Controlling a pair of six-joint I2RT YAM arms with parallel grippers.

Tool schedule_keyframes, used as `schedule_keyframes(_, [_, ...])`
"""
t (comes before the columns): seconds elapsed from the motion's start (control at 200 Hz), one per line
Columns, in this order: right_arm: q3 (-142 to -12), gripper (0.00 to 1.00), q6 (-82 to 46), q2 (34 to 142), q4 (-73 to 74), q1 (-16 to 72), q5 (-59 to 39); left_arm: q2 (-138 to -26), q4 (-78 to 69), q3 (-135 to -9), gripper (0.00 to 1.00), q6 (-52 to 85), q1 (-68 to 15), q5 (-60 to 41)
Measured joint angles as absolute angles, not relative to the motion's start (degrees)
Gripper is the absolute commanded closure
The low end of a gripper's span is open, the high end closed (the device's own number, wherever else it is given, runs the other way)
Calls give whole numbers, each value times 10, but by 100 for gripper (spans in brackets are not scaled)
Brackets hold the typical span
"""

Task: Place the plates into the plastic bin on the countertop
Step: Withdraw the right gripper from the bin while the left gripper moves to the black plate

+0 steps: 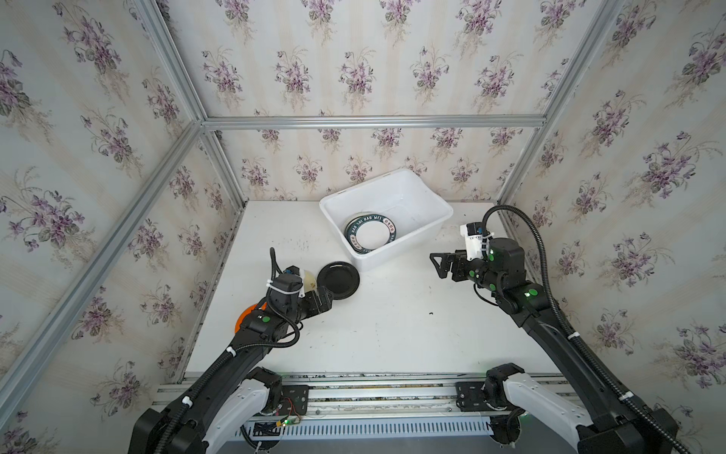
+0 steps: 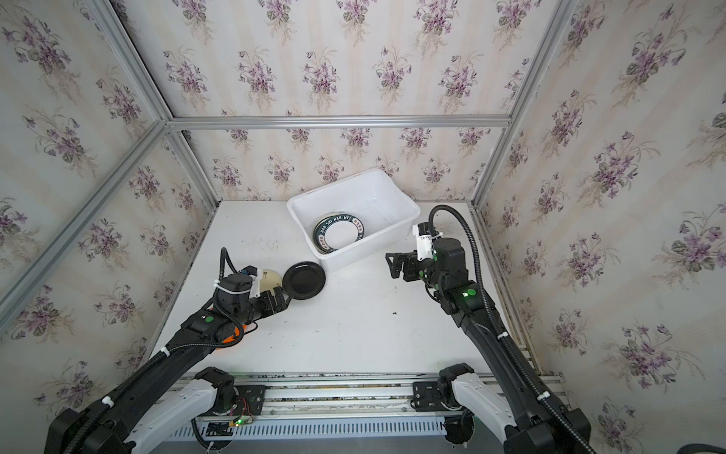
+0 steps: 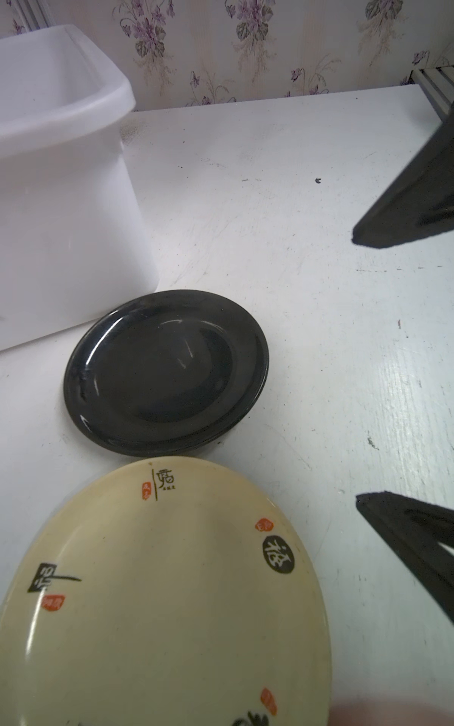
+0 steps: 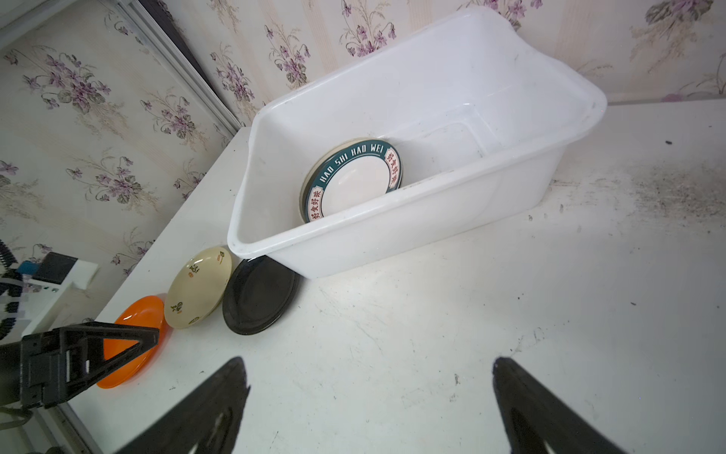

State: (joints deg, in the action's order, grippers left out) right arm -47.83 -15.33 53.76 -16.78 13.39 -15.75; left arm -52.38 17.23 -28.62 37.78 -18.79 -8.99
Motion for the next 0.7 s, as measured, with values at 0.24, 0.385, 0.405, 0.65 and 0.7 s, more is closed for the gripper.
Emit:
schedule_keyframes(0.24, [-463, 0, -207, 527, -168, 103, -241, -582, 98, -259, 1, 416, -188, -118])
schedule_keyframes(0.385, [-460, 0, -232, 537, -171, 100, -291, -616, 55, -253, 2, 441, -188, -136])
schedule_keyframes(0.405, [-460, 0, -232, 538, -172, 100, -296, -620, 50, -253, 3, 442, -188, -136])
schedule_keyframes(0.65, [-460, 0, -226, 540, -223, 99, -300, -649, 4, -253, 14, 465, -188, -137])
schedule_keyframes(0.7, [-460, 0, -223, 543, -233, 100, -298, -657, -4, -253, 15, 467, -188, -137])
